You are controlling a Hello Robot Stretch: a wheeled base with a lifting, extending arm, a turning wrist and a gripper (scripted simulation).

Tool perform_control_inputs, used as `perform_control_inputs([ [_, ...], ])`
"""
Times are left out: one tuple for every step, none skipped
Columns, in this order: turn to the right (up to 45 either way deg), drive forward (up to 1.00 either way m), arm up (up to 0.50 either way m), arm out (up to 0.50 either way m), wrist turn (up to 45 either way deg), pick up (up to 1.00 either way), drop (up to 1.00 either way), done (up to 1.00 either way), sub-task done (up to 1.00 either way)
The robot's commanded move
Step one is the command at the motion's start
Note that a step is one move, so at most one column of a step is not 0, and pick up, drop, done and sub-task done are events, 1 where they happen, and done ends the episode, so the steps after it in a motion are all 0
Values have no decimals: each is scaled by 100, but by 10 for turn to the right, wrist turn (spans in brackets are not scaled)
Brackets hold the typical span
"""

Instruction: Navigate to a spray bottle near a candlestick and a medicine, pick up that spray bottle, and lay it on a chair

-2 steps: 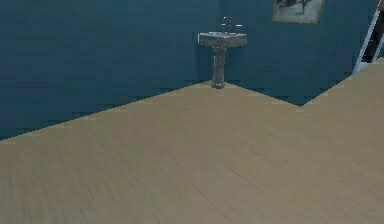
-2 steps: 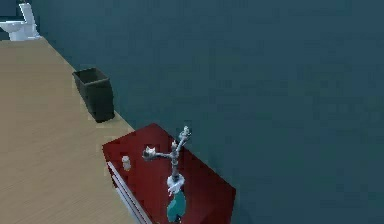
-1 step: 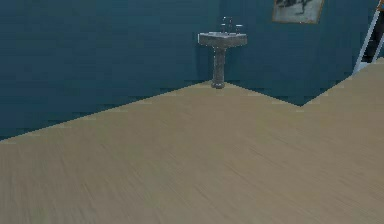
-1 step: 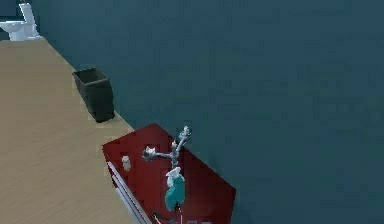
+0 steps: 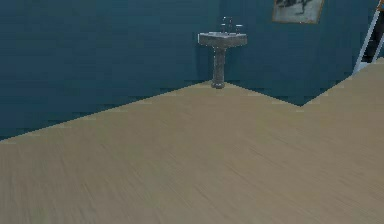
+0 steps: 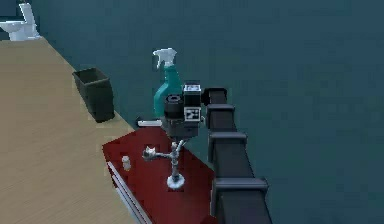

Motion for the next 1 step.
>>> perform_control_inputs([
  [0, 0, 4, 0, 0, 0, 0, 0, 0],
])
